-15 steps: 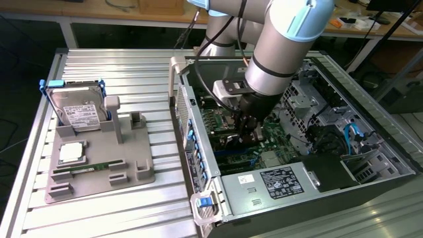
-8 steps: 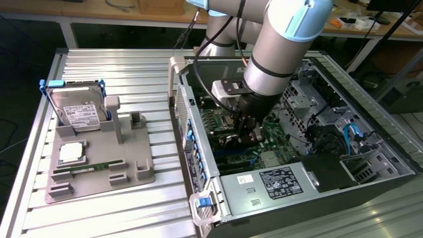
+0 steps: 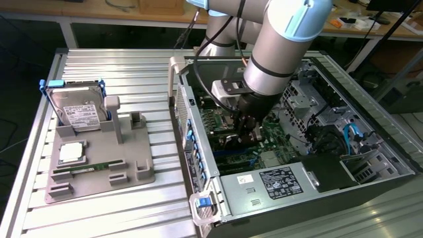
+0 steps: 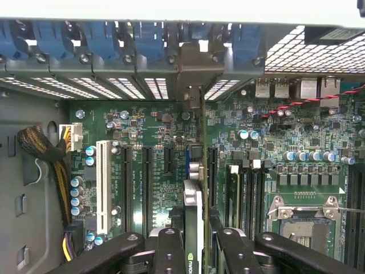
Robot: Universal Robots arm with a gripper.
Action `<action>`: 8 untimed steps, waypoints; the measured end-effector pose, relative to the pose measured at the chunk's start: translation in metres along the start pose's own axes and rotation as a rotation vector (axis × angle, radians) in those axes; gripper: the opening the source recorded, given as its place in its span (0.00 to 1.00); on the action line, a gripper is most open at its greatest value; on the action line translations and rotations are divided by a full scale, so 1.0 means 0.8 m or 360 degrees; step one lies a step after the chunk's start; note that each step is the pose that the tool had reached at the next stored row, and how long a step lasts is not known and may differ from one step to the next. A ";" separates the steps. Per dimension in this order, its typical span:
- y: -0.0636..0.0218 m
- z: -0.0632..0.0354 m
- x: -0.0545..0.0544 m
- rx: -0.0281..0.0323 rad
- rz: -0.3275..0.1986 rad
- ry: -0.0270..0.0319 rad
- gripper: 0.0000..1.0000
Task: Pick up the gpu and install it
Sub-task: 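Insert the gpu into the slot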
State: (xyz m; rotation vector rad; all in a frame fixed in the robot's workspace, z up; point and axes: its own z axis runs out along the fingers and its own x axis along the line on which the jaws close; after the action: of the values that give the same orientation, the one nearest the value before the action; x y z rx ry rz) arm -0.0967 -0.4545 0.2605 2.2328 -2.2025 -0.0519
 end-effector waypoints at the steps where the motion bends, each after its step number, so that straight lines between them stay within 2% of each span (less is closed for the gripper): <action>1: 0.000 -0.001 0.000 -0.00002 0.0000 0.00002 0.27; 8: 0.000 -0.003 0.000 0.00001 0.0000 -0.00001 0.27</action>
State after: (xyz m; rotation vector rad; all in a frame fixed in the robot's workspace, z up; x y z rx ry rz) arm -0.0966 -0.4545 0.2631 2.2328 -2.2026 -0.0519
